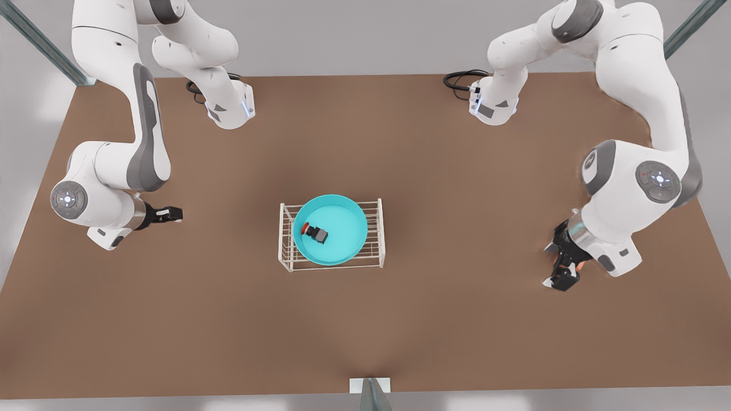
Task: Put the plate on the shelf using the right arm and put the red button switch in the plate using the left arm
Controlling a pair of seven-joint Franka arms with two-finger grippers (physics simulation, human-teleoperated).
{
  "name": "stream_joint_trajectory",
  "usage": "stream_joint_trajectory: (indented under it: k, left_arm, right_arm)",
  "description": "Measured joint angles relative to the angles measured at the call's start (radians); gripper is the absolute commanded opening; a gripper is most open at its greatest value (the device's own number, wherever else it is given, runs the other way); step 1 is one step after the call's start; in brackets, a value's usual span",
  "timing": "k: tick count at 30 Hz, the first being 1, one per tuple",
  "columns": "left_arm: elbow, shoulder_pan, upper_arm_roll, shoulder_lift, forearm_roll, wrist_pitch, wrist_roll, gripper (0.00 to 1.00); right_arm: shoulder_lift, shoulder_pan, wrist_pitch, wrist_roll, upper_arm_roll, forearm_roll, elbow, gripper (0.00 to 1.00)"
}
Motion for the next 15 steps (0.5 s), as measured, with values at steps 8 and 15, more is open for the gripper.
stream_joint_trajectory:
  k: [8,15]
  left_arm:
    - [-0.332,-0.482,0.62,-0.261,-0.236,-0.054,0.532,1.0]
    - [-0.295,-0.485,0.618,-0.216,-0.261,-0.068,0.834,1.0]
  right_arm:
    - [0.0,-0.001,-0.002,-0.005,0.0,0.0,0.0,1.0]
    - [0.009,0.0,-0.005,-0.007,0.0,-0.001,0.001,1.0]
